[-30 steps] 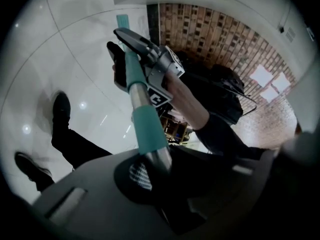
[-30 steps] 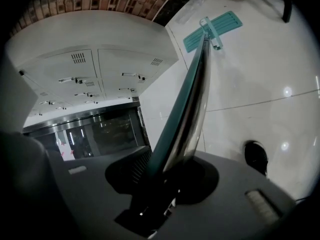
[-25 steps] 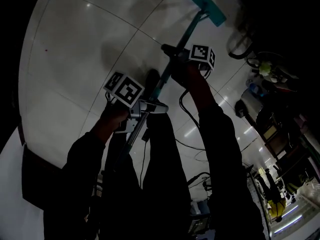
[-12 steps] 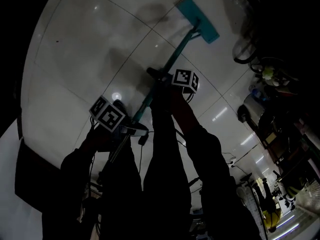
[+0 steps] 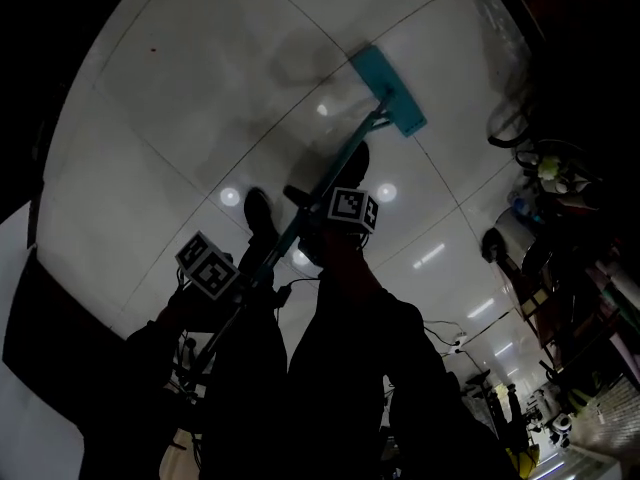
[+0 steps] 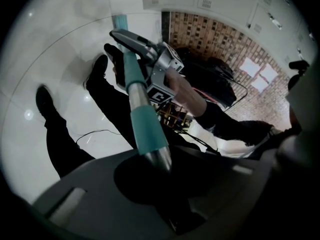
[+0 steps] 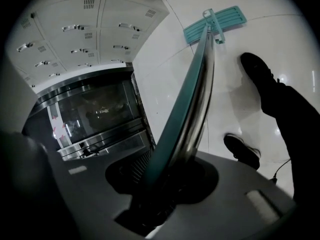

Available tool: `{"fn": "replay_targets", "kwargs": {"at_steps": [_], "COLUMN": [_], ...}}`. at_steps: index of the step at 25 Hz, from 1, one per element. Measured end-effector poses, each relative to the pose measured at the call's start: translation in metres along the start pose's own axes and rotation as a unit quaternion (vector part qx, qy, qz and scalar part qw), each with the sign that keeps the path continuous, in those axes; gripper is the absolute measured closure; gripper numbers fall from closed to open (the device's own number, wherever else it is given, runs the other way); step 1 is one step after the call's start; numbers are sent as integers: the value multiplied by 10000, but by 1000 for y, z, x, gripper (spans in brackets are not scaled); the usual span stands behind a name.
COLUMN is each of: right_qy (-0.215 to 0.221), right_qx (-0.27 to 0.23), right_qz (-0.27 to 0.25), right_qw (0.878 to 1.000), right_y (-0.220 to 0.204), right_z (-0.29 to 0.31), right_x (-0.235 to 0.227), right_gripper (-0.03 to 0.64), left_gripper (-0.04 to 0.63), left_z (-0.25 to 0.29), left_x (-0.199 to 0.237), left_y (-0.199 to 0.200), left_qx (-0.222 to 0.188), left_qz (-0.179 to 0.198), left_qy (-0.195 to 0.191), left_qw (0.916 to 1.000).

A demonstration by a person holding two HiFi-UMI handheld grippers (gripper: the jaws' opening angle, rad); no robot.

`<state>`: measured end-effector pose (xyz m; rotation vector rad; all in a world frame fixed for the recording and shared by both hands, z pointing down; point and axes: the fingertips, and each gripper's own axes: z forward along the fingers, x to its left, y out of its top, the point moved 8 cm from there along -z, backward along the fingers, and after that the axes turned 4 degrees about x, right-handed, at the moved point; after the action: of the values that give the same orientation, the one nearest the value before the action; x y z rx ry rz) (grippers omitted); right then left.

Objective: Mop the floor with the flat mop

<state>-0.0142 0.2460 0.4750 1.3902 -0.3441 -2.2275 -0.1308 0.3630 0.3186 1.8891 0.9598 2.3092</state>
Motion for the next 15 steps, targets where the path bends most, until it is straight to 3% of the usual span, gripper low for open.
{"fn": "replay_targets", "kwargs": {"at_steps": [8, 15], "right_qy": [-112, -124], "right_qx": [322, 451], "right_qz": [109, 115], "right_qw": [9994, 9988], "right_y": [-71, -93], "right_z": [42, 65], "right_x": [-24, -32], "right_gripper": [469, 469], "left_gripper": [520, 521], "left_z": [-9, -16], "left_x": [37, 55], "left_y": [-70, -94], "left_qx": [-47, -168], "left_qz": [-107, -204], "left_qy": [-44, -130], "left_qw": [9999, 9996]}}
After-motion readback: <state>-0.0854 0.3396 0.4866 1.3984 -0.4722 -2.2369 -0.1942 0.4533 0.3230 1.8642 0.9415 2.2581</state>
